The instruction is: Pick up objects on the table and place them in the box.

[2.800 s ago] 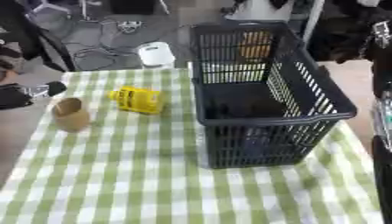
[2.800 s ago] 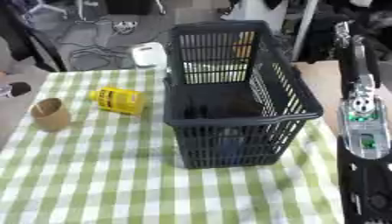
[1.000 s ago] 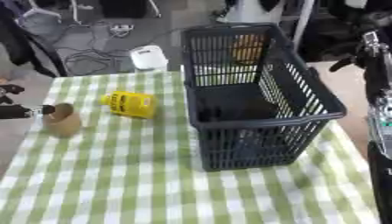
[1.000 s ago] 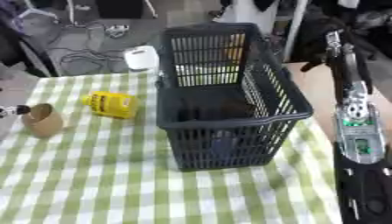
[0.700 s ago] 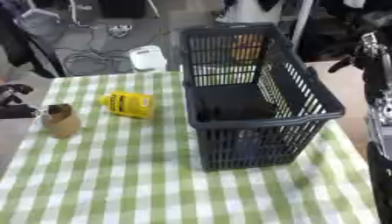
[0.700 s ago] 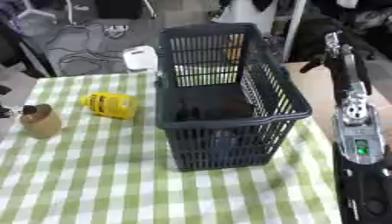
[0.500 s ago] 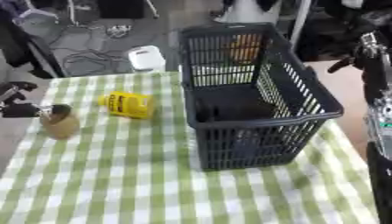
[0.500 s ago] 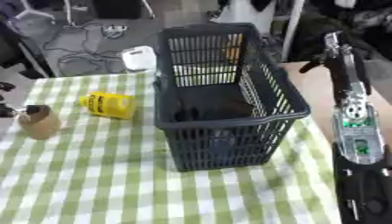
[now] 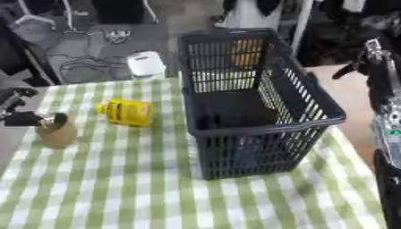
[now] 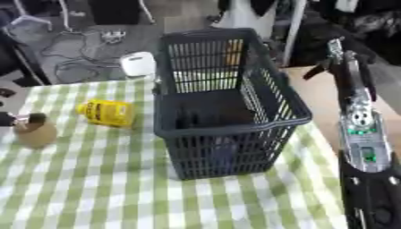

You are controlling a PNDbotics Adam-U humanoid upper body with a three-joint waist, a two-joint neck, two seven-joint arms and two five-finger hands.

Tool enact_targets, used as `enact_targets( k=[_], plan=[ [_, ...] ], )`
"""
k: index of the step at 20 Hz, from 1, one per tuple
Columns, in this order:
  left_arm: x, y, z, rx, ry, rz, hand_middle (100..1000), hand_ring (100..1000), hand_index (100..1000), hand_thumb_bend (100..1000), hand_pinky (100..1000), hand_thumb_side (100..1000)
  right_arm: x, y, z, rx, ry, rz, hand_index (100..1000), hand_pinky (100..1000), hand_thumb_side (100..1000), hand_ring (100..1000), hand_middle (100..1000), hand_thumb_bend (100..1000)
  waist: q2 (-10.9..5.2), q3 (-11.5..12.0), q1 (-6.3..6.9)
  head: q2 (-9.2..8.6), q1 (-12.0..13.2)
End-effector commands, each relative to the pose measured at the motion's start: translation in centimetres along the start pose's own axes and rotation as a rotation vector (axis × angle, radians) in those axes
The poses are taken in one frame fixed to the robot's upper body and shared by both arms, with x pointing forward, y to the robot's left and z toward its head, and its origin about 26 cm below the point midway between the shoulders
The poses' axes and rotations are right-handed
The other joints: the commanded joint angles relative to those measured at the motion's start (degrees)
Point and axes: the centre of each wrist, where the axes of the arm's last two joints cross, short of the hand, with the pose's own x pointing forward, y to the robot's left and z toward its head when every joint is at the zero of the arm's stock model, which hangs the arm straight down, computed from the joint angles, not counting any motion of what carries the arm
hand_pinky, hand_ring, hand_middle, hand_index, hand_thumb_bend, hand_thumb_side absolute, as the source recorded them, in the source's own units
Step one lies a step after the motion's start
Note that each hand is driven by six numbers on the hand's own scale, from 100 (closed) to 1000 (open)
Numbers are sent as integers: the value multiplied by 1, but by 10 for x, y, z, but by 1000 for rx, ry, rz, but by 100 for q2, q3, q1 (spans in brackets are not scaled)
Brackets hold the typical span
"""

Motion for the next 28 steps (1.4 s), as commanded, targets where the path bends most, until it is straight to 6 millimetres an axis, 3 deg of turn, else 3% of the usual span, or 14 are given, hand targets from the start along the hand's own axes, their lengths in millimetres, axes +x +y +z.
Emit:
enact_targets(
  k=[1,13,25,28],
  plan=[
    [-1,23,-1,63,-3,-19,879,832,952,977,772,698,12,-10,-11,0,-50,17,736,434,649,585,638,100,76,-16,52,-144,-11],
    [-3,28,0,100,11,-8,868,823,944,974,770,695,17,-18,-17,-5,-80,19,735,428,665,582,635,100,443,-97,93,-327,-20],
    [-3,21,0,69,13,4,838,794,923,965,757,680,17,-21,-18,-7,-83,18,735,427,667,581,635,100,527,-135,96,-369,-35],
    [-2,17,-1,47,8,12,809,758,904,938,731,637,17,-21,-18,-9,-82,18,735,427,668,581,634,100,536,-143,90,-374,-40]
  ],
)
